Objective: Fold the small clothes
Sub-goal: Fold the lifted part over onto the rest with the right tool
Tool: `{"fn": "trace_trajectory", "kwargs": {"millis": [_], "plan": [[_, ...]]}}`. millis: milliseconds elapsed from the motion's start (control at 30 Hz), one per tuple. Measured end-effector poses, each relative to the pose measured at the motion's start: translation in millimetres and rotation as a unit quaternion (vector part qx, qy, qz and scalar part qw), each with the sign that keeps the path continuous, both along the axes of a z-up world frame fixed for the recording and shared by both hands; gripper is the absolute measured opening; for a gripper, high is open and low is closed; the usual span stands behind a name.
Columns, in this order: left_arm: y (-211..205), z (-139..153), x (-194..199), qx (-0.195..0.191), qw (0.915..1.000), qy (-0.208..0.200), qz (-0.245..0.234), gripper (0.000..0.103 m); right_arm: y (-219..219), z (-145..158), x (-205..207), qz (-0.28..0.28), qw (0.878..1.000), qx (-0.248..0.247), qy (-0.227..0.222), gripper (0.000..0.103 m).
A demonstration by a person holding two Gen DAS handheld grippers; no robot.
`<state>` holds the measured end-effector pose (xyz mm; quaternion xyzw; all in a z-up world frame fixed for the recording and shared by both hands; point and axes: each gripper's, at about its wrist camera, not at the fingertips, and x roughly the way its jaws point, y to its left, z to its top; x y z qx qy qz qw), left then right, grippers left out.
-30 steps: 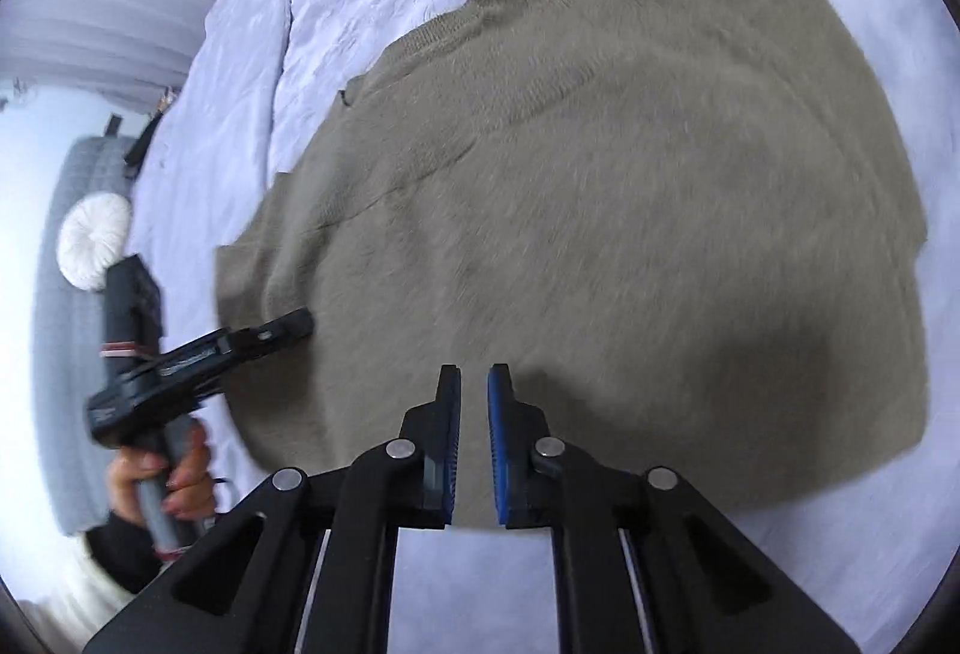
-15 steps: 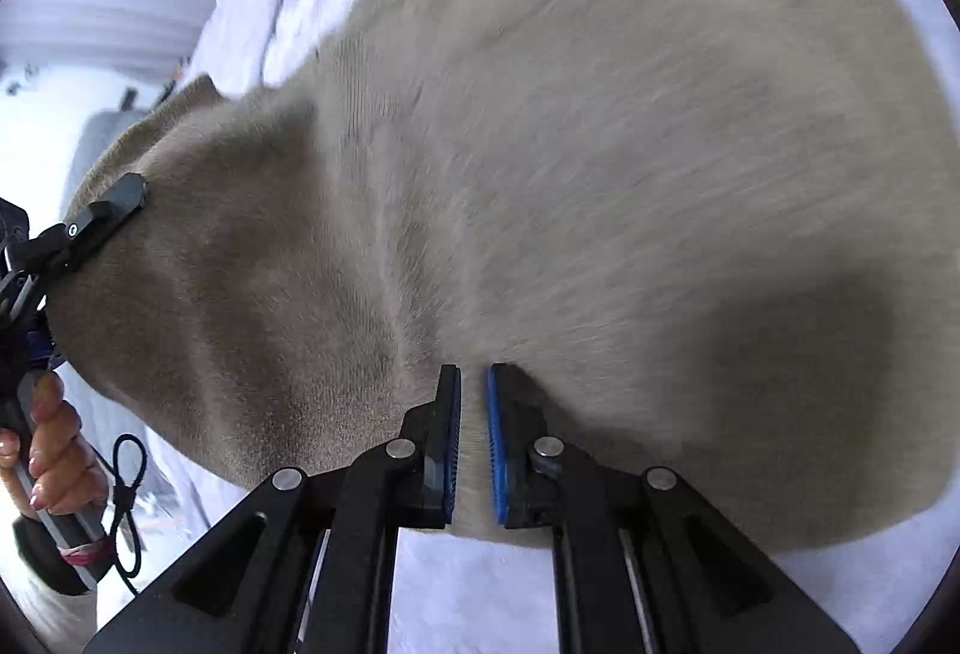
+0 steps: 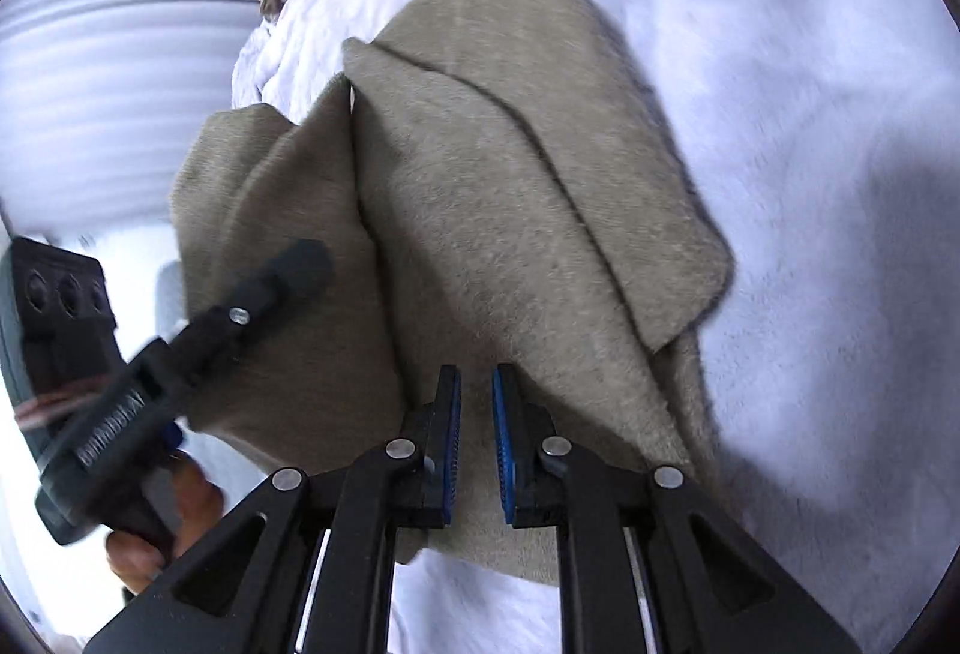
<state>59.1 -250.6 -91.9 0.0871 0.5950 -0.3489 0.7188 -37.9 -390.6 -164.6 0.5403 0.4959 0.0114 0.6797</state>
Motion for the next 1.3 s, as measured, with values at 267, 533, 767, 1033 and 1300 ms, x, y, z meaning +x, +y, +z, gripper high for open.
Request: {"fn": "trace_trajectory", "kwargs": {"millis": [267,533,767,1033,1300], "plan": [[0.1,43.8,-13.0,-0.063,0.9973,-0.022,-0.031,0.062,4.8,-4.2,8.6,-0.015,0.999,0.040,-0.013,0.015],[90.5,42.4,23.5,-0.048,0.9915,-0.045,0.112,0.086,-19.6,-20.0,-14.1,-0.126,0.979,0.147,-0.063,0.057],[143.5,-22.7,44.2,0.042,0.9798,-0.018,0.195,0.086,-20.5,-13.3,5.6,-0.110,0.972,0.186,-0.088,0.077],[141.1,-35.6,45.3,0.047,0.9798,-0.015,0.194,0.086,8.9,3.9,68.0,0.050,0.998,0.025,0.002,0.020],[109.3,-12.5,39.1,0.015,0.9903,-0.040,0.133,0.086,13.5,83.0,46.2,0.060,0.988,-0.089,-0.110,0.017]]}}
